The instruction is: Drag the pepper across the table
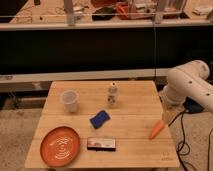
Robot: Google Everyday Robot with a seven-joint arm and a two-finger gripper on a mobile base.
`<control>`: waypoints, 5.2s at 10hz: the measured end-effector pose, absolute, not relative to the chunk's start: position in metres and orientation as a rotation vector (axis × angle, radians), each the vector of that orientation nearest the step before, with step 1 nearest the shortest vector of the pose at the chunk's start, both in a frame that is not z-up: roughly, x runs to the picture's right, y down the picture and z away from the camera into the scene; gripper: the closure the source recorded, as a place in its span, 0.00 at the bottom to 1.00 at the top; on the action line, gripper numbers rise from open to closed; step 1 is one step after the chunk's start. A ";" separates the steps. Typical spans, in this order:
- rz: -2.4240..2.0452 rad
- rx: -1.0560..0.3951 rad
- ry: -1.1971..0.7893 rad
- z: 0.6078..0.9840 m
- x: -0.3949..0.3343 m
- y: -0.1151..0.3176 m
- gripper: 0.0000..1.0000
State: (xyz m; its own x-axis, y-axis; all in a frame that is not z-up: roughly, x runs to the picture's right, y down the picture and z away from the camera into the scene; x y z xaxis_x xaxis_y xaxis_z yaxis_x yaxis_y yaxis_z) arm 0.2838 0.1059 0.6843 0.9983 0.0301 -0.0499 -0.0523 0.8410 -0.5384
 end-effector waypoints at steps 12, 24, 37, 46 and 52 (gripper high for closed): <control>0.043 -0.570 0.040 0.684 0.284 0.106 0.20; -0.073 -0.581 -0.036 0.720 0.276 0.157 0.20; -0.109 -0.600 -0.111 0.756 0.277 0.201 0.20; -0.143 -0.646 -0.164 0.777 0.263 0.219 0.20; -0.152 -0.673 -0.181 0.789 0.264 0.228 0.20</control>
State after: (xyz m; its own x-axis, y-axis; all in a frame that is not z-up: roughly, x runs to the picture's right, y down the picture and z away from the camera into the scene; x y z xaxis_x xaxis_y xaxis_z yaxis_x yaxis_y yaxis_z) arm 0.2644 0.2278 0.7892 0.9733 -0.0810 0.2146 0.1974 0.7721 -0.6041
